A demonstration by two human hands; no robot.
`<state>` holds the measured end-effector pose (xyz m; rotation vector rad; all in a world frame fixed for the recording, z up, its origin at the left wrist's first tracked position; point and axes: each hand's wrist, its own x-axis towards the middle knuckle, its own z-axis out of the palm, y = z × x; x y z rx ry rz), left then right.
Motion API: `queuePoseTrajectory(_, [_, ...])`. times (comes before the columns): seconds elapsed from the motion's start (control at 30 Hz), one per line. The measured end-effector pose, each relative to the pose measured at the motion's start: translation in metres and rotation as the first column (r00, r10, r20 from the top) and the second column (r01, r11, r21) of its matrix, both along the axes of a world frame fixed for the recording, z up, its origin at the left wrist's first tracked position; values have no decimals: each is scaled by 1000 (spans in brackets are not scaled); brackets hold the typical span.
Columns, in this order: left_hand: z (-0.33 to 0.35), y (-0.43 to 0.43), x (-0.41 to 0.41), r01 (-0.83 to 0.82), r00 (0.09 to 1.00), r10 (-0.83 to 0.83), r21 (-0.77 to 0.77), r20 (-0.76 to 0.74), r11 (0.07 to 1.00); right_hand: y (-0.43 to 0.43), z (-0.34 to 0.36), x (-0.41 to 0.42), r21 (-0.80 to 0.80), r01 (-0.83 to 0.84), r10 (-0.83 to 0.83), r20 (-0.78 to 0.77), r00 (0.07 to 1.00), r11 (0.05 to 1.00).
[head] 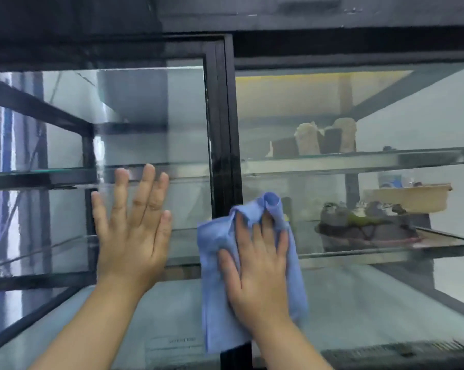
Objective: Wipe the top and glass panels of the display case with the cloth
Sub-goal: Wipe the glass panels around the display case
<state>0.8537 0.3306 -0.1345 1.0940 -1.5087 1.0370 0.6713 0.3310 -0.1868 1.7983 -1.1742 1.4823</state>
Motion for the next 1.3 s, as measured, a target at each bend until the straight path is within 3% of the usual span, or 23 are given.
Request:
queuePoseTrajectory(0.07, [9, 5, 1, 12, 1000, -13, -40, -20, 999, -5, 85, 7, -171, -18, 31, 76, 997, 985])
queuePoseTrajectory(0.2, [78, 12, -7, -46, 995, 34, -125, -91, 991, -9, 218, 5, -145, -89, 100, 75, 992, 986])
queuePoseTrajectory(0.3, [143, 13, -15, -106, 988, 100, -46, -117, 993, -10, 255, 6, -158, -105, 115, 53, 992, 982])
queuePoseTrajectory(0.43, [142, 11, -21, -105, 988, 99, -37, -118, 994, -13, 208, 6, -211, -136, 151, 55, 987, 968])
queuePoseTrajectory(0.57, [59, 9, -15, -135, 989, 136, 14, -52, 991, -10, 86, 9, -145, -158, 163, 29, 986, 977])
queuePoseTrajectory(0.63, [2, 13, -19, -132, 991, 133, 122, -5, 984, -1, 3, 0, -11, -115, 114, -59, 992, 993])
queuePoseTrajectory(0.7, [-40, 19, -26, -65, 998, 67, 145, -11, 987, 6, -69, -12, 74, -29, 43, -186, 982, 997])
queuePoseTrajectory(0.8, [-83, 20, -47, 22, 1000, -24, 167, 13, 986, 18, -148, -38, 199, 13, 70, -404, 912, 980])
queuePoseTrajectory(0.97, [-129, 20, -83, 36, 999, -32, 227, -24, 973, 48, -182, -81, 341, 92, 133, -582, 802, 935])
queuePoseTrajectory(1.13, [-162, 17, -88, 1, 1000, 0, 222, -4, 975, 52, -190, -173, 402, 294, -62, -499, 865, 867])
queuePoseTrajectory(1.23, [-161, 17, -92, -5, 1000, 11, 231, -22, 973, 53, -191, -212, 372, 365, -91, -583, 807, 853])
queuePoseTrajectory(1.3, [-161, 15, -92, -6, 1000, 13, 220, -28, 975, 46, -184, -196, 292, 341, -62, -673, 737, 893])
